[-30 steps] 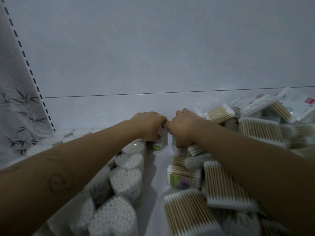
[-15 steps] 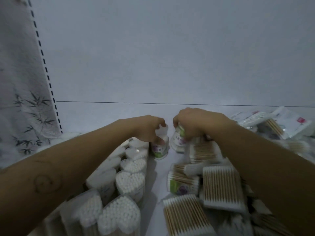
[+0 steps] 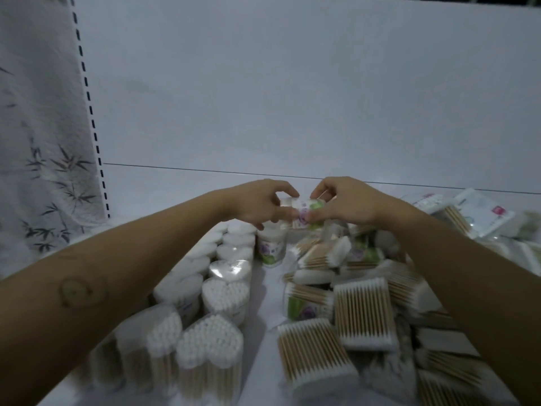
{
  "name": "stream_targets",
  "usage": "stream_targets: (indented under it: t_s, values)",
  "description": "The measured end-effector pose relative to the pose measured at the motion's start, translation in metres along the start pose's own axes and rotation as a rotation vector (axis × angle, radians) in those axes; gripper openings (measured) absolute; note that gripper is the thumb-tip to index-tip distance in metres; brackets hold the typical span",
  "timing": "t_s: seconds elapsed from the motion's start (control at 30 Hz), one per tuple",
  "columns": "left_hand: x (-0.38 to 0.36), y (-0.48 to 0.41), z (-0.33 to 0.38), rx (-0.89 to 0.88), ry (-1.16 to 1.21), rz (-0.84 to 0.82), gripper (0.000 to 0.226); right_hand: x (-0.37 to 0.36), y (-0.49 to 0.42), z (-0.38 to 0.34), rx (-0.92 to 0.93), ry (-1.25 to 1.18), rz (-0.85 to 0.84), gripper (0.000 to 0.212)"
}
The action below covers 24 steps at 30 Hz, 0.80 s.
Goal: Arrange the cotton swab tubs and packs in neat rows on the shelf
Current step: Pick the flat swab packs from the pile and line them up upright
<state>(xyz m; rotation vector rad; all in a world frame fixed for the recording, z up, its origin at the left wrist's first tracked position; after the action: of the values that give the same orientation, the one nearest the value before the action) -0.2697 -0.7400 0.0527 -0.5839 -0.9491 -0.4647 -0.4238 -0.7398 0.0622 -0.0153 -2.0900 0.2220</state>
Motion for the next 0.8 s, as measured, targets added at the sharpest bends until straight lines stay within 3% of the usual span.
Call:
stream_targets:
  t_s: [0.13, 0.33, 0.5, 0.63, 0.8]
  values:
    - [0.012, 0.000, 0.003, -0.054, -0.280, -0.034, 0.060, -0.003, 0.015, -0.004, -0.007, 0.281, -0.032, 0.081]
    - [-0.012, 0.005, -0.004, -0.042, -0.455, -0.239, 0.060, -0.040, 0.027, -0.017, 0.000, 0.670, -0.136, 0.063]
    - [-0.020, -0.002, 0.001, -0.085, -0.527, -0.252, 0.057, -0.056, 0.014, -0.012, -0.029, 0.680, -0.274, 0.060]
    - [-0.008, -0.003, 0.007, -0.097, -0.520, -0.227, 0.058, -0.066, 0.006, -0.005, -0.077, 0.656, -0.448, 0.078]
    - [-0.006, 0.002, 0.008, -0.103, -0.490, -0.229, 0.057, -0.090, 0.009, -0.009, -0.027, 0.668, -0.608, 0.077]
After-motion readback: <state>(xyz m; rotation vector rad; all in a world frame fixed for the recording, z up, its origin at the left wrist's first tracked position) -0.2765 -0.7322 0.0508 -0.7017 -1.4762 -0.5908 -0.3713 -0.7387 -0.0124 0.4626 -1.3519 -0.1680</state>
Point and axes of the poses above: each hand's wrist, its own y-axis away from the middle knuckle, its own x-axis out of the back of the hand, z = x × y, the point moved 7 cm from there along -y, towards the middle knuckle, and after that the axes turned 11 degrees about -x, right-handed, at the moved point
